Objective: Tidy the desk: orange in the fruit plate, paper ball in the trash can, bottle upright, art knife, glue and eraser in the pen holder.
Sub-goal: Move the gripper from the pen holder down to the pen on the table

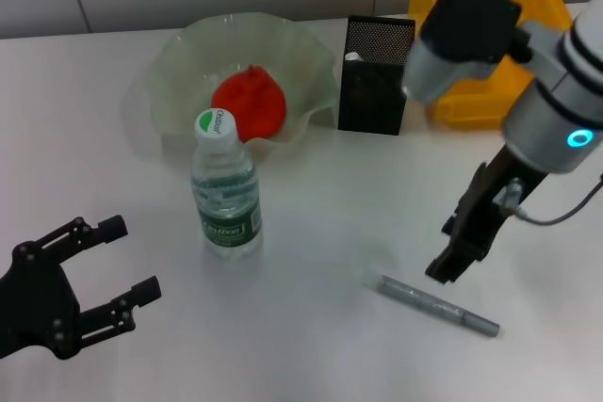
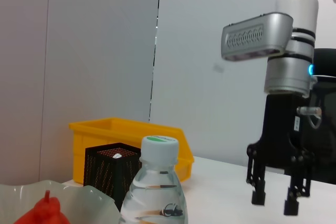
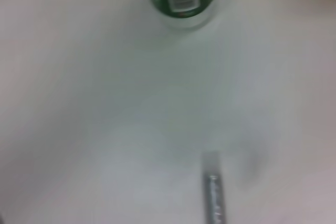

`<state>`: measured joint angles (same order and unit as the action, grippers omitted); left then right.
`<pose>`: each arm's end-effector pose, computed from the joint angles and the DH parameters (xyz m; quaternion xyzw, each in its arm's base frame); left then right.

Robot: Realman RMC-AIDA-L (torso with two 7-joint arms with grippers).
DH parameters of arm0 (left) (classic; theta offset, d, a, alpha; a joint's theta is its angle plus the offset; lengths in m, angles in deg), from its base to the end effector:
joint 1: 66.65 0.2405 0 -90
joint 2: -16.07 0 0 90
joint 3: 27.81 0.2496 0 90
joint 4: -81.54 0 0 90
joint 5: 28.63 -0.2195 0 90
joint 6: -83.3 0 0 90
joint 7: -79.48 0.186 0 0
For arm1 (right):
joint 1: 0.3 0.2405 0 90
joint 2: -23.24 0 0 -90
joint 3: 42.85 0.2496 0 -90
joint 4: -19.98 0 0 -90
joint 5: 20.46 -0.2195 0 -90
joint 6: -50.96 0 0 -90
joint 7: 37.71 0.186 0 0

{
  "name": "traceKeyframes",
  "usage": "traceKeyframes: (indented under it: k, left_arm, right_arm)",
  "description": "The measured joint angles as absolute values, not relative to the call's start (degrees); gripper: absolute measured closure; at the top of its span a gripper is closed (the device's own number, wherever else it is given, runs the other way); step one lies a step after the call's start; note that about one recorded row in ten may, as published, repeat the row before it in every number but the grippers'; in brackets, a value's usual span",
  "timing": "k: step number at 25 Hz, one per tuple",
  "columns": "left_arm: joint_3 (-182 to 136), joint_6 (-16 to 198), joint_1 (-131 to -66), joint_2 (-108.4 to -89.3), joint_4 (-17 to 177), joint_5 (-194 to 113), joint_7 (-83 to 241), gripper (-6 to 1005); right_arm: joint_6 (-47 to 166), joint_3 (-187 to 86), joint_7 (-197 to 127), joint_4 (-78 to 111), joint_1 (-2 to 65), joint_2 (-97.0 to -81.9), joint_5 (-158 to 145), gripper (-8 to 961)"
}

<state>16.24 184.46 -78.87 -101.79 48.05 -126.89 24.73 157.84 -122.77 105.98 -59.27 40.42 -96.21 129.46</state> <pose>-0.2900 0.2521 -0.0150 -0.9127 -0.1311 -0.3386 0.1876 0.1648 0.3363 -0.0279 -0.9236 0.2696 -0.2628 0.0717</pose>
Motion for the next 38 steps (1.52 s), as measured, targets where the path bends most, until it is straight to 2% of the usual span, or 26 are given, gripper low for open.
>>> traceKeyframes:
  k: [38]
  left_arm:
    - [16.2,184.5,-78.4,-101.77,48.1,-126.9,25.0,193]
  right_arm:
    - [144.6,-137.2,108.2,-46.1,41.9,-96.28,126.5,347]
